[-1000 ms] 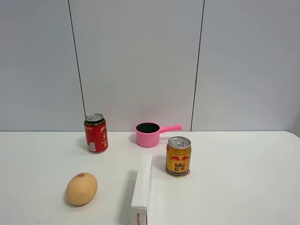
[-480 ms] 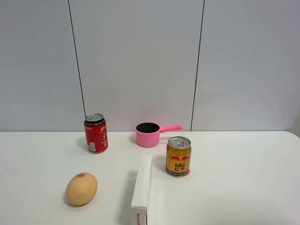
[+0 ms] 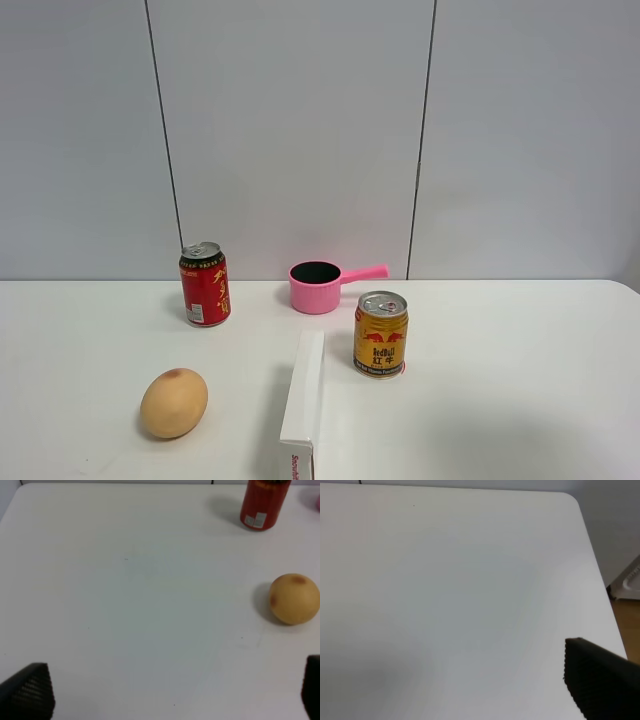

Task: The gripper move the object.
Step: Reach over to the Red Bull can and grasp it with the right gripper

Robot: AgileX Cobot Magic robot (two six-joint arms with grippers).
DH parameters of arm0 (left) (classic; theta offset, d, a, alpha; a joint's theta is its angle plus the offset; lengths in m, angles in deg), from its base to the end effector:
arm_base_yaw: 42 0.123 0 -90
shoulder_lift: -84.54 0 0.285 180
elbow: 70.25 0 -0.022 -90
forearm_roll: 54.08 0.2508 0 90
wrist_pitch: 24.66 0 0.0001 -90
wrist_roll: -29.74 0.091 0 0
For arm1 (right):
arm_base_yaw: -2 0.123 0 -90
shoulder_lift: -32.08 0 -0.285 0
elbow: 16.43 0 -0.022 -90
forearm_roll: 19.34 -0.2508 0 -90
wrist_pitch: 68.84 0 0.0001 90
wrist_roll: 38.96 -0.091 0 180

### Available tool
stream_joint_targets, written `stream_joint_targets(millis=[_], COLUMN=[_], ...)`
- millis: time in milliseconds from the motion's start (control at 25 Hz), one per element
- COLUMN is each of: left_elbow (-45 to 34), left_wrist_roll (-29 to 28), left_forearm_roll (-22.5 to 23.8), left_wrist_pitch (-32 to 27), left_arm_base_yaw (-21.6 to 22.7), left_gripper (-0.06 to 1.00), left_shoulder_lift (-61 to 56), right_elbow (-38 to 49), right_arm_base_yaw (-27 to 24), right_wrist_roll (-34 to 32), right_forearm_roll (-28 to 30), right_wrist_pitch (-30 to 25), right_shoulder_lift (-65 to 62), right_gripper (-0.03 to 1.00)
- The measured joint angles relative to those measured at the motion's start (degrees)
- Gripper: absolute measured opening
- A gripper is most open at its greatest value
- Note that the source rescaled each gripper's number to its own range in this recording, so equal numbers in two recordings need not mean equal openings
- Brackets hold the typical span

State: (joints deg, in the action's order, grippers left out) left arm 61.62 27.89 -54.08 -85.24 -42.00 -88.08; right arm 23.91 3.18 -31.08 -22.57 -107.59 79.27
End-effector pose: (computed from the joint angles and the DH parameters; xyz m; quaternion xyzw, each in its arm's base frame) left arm -0.0067 0.0000 0.2796 -0.0137 0.8484 -0.0085 0.5292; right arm 0.1291 0.0059 0.3110 -0.0588 0.8899 -0.0008 0.4524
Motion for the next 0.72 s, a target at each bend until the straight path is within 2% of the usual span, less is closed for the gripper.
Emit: stream_joint_targets(millis=[80, 320, 480, 720], left_elbow=[0.0, 0.0, 0.0, 0.0], left_wrist_roll=[0.0, 0.0, 0.0, 0.0], left_forearm_roll=[0.0, 0.0, 0.0, 0.0], left_wrist_pitch=[0.0, 0.0, 0.0, 0.0], left_arm_base_yaw=[0.0, 0.0, 0.0, 0.0], left_gripper=[1.0, 1.0, 1.0, 1.0], left_shoulder_lift=[0.0, 0.0, 0.0, 0.0], right_elbow=[0.0, 0.0, 0.0, 0.0], right_arm_base_yaw=[2.1, 12.5, 15.0, 15.6], right_wrist_roll=[0.4, 0.2, 0.2, 0.3], right_forearm_roll=[0.0, 1.4, 1.5, 1.7], right_wrist_pitch=[2.3, 11.3, 17.3, 25.4], right_shoulder_lift=[3.0, 13.9, 20.9, 30.9], right_gripper=[1.0, 1.0, 1.0, 1.0])
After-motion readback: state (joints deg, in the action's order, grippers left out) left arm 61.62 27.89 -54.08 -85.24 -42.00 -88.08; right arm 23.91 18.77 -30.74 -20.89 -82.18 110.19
